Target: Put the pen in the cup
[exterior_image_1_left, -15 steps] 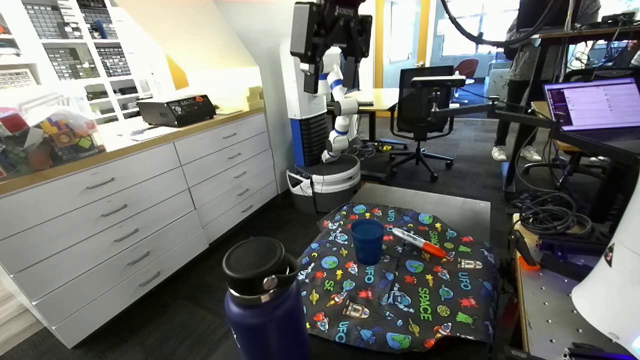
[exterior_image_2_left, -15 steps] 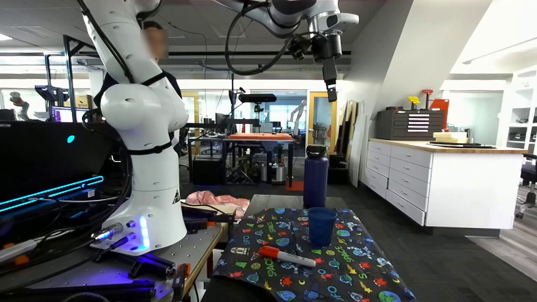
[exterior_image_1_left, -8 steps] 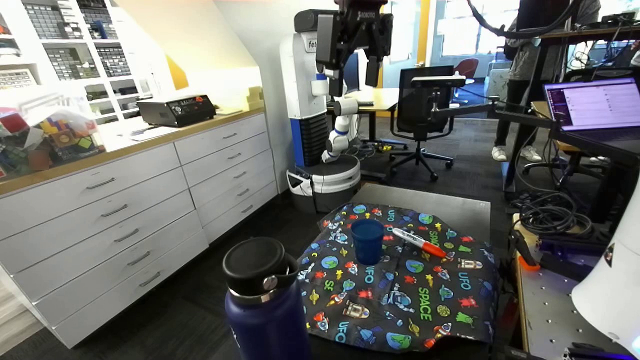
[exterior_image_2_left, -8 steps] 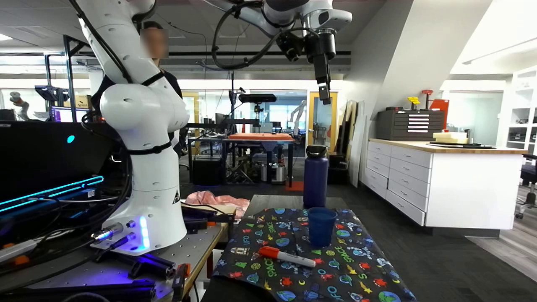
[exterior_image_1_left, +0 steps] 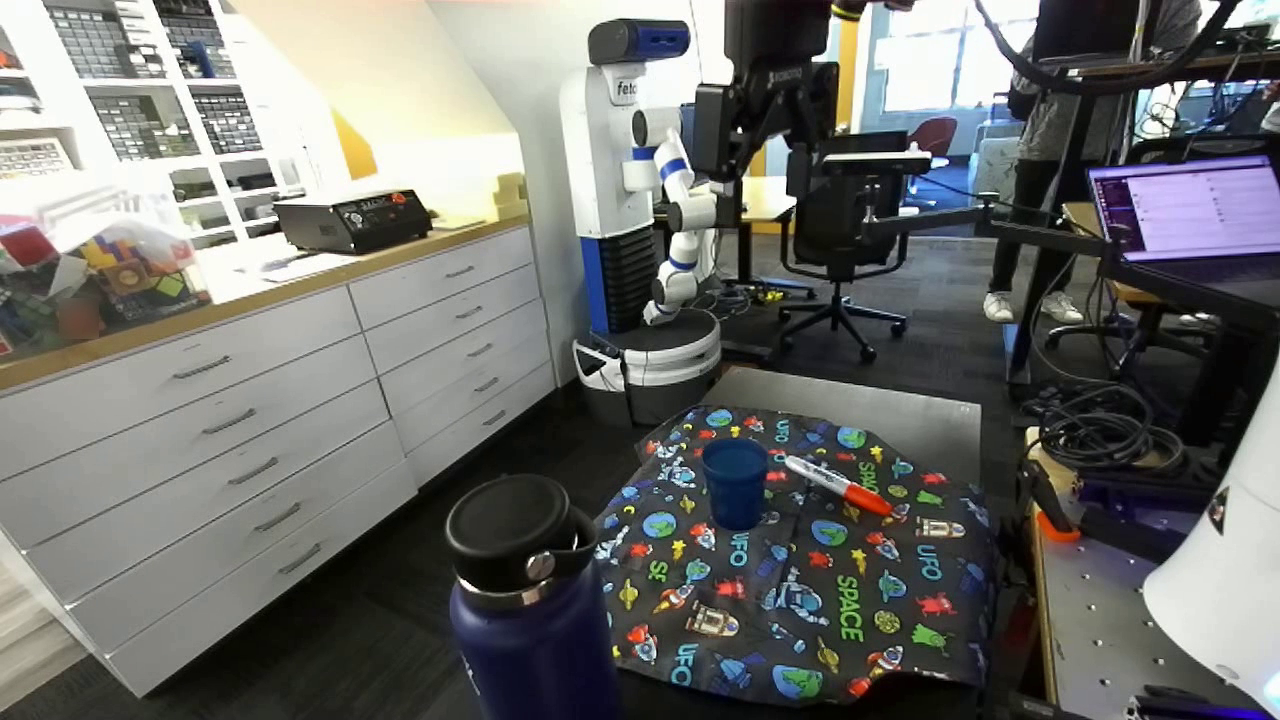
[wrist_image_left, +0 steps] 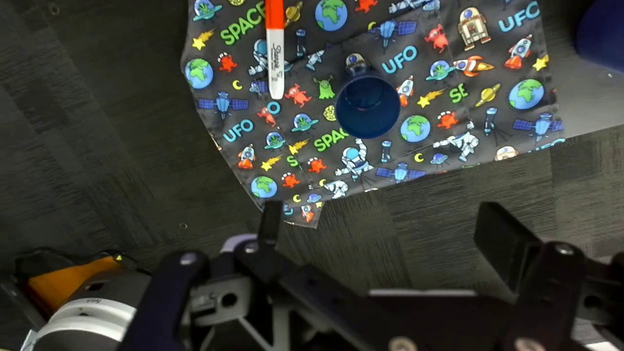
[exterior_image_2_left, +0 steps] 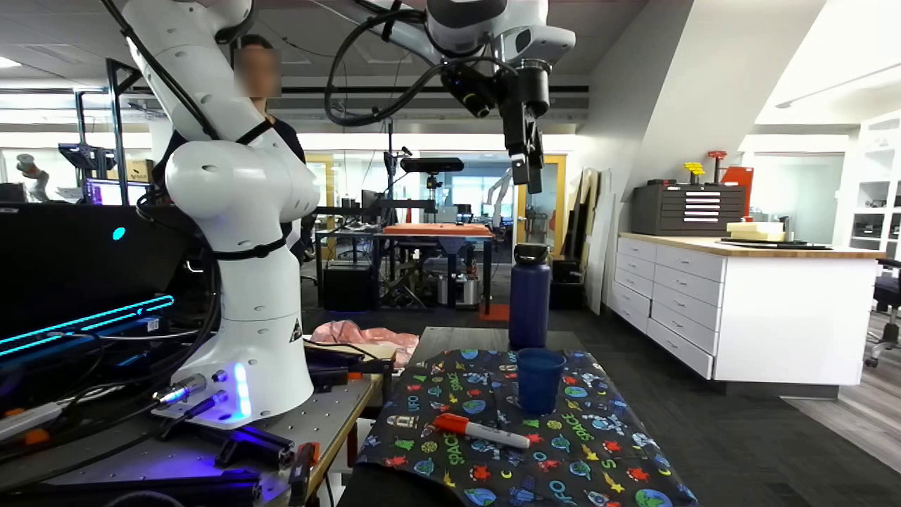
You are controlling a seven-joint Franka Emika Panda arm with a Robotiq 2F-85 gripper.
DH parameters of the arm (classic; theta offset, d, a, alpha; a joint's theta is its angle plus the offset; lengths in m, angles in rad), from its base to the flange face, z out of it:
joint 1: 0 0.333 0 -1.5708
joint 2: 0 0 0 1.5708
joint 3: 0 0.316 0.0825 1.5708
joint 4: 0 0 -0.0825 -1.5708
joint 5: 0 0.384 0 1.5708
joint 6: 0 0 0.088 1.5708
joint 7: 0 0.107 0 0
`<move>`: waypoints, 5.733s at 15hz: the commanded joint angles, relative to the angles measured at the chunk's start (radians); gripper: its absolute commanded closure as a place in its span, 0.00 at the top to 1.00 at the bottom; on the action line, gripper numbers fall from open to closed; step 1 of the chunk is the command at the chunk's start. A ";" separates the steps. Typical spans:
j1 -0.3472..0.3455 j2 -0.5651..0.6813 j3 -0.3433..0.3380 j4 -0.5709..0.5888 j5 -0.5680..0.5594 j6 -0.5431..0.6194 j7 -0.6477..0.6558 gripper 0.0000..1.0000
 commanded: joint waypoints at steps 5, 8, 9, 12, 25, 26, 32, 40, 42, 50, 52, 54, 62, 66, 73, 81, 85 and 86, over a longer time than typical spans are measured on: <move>-0.041 -0.105 -0.025 -0.169 -0.030 0.046 0.018 1.00; -0.064 -0.139 -0.040 -0.216 -0.036 0.046 0.018 1.00; -0.071 -0.150 -0.046 -0.228 -0.036 0.044 0.017 1.00; -0.093 -0.184 -0.057 -0.263 -0.039 0.033 0.013 1.00; -0.085 -0.159 -0.113 -0.321 0.005 0.090 -0.108 1.00; -0.087 -0.152 -0.118 -0.321 0.006 0.103 -0.114 1.00; -0.103 -0.104 -0.146 -0.321 0.003 0.135 -0.122 1.00; -0.102 -0.098 -0.131 -0.321 -0.004 0.108 -0.099 1.00; -0.102 -0.098 -0.131 -0.321 -0.004 0.108 -0.099 1.00; -0.110 -0.064 -0.140 -0.321 -0.006 0.106 -0.103 1.00; -0.110 -0.058 -0.141 -0.321 -0.008 0.106 -0.103 1.00; -0.104 -0.059 -0.144 -0.321 -0.008 0.104 -0.117 1.00; -0.107 -0.043 -0.163 -0.321 -0.031 0.123 -0.207 1.00; -0.107 -0.009 -0.192 -0.321 -0.024 0.159 -0.248 1.00; -0.103 0.116 -0.224 -0.321 -0.017 0.271 -0.303 1.00; -0.101 0.162 -0.232 -0.321 -0.005 0.279 -0.305 1.00; -0.096 0.160 -0.233 -0.321 0.004 0.298 -0.306 1.00; -0.095 0.158 -0.230 -0.320 0.000 0.306 -0.306 1.00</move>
